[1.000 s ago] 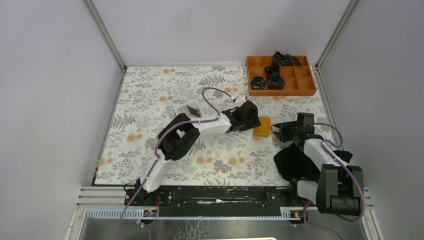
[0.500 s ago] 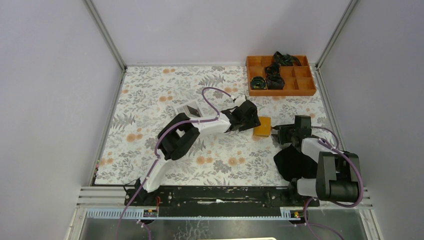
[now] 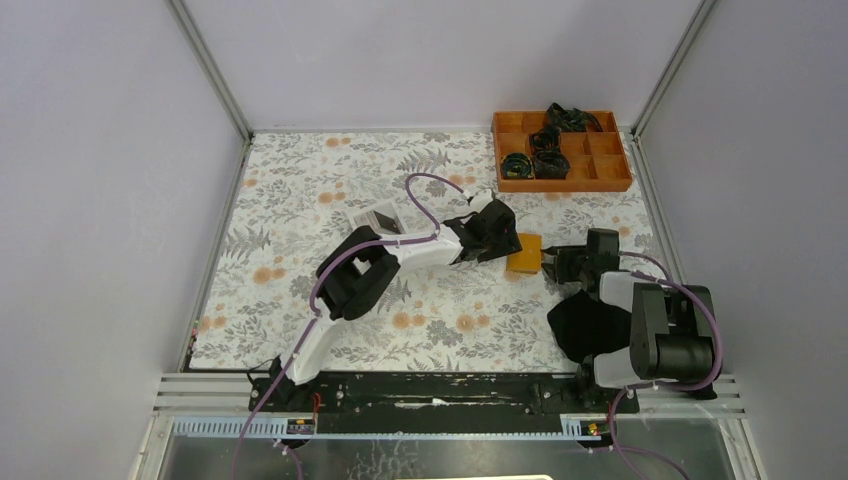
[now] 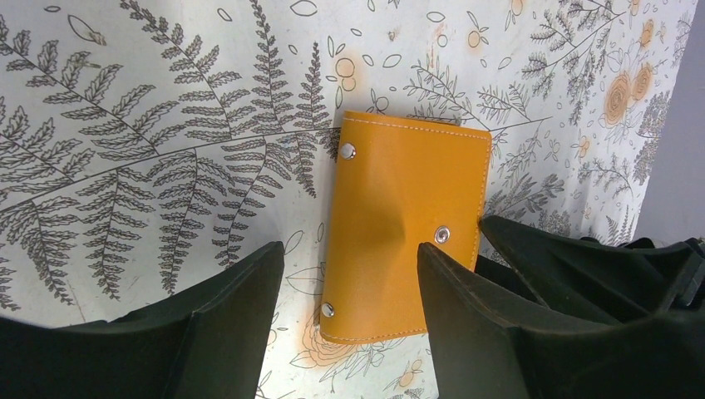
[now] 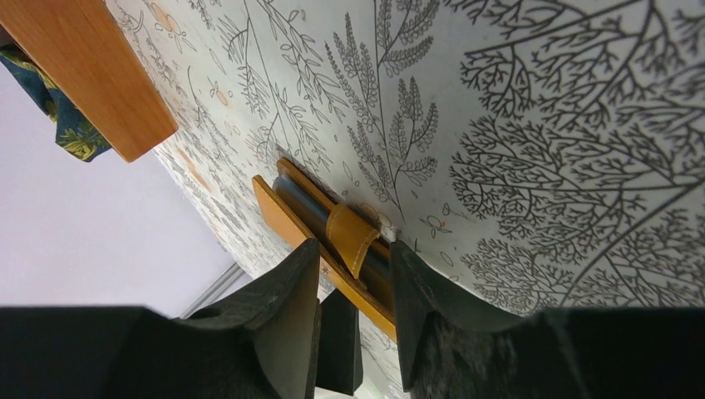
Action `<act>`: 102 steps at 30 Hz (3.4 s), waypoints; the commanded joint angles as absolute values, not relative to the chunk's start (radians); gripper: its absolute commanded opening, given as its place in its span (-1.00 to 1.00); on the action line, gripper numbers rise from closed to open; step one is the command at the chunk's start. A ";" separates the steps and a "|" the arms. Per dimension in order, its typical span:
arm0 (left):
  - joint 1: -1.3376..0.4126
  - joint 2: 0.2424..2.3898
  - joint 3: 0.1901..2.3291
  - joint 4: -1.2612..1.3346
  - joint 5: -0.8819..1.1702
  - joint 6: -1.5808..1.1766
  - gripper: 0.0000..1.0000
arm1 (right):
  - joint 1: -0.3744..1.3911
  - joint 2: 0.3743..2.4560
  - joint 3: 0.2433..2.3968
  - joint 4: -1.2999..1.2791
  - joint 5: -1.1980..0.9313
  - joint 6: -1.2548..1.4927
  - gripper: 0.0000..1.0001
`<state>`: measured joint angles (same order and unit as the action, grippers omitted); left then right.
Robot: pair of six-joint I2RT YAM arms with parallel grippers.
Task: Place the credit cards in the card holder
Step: Close the card holder at the center of the board.
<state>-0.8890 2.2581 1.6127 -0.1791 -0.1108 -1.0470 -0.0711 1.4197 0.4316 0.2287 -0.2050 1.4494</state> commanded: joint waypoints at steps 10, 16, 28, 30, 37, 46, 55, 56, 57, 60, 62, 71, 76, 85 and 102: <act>-0.887 2.433 1.532 -0.556 -0.079 -0.997 0.39 | -0.074 1.462 0.440 0.395 -0.251 1.528 -0.11; -0.887 2.439 1.536 -0.563 -0.075 -0.995 0.39 | -0.075 1.490 0.430 0.443 -0.254 1.547 -0.11; -0.887 2.447 1.524 -0.581 -0.082 -0.978 0.39 | -0.074 1.607 0.402 0.699 -0.261 1.666 -0.23; -0.887 2.443 1.518 -0.584 -0.085 -0.974 0.39 | -0.074 1.609 0.412 0.702 -0.259 1.680 -0.37; -0.885 2.447 1.511 -0.586 -0.083 -0.971 0.39 | -0.073 1.634 0.429 0.723 -0.266 1.737 -0.77; -0.884 2.476 1.532 -0.603 -0.085 -0.963 0.39 | -0.070 1.646 0.434 0.755 -0.274 1.845 -1.00; -0.887 2.511 1.540 -0.624 -0.080 -0.959 0.39 | -0.037 1.638 0.402 0.773 -0.245 2.019 -1.00; -0.887 2.516 1.545 -0.629 -0.080 -0.957 0.39 | -0.028 1.641 0.399 0.781 -0.241 2.045 -1.00; -0.887 2.517 1.548 -0.631 -0.082 -0.956 0.39 | -0.020 1.643 0.394 0.792 -0.235 2.071 -1.00; -0.887 2.521 1.559 -0.632 -0.082 -0.955 0.40 | 0.004 1.653 0.382 0.831 -0.221 2.147 -1.00; -0.887 2.527 1.573 -0.638 -0.084 -0.951 0.40 | 0.021 1.651 0.374 0.834 -0.208 2.190 -1.00; -0.886 2.535 1.587 -0.649 -0.091 -0.941 0.40 | 0.050 1.689 0.311 0.929 -0.164 2.307 -1.00; -0.885 2.538 1.598 -0.648 -0.094 -0.930 0.40 | 0.056 1.672 0.297 0.915 -0.146 2.320 -1.00; -0.885 2.540 1.583 -0.649 -0.095 -0.919 0.40 | 0.058 1.668 0.289 0.920 -0.123 2.347 -1.00; -0.857 2.508 1.577 -0.639 -0.121 -0.917 0.43 | 0.096 1.723 0.260 1.032 -0.057 2.497 -1.00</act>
<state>-0.8768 2.3135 1.7115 -0.2863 -0.0944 -0.9535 0.0742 1.6924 0.2951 1.0859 -0.0658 2.0388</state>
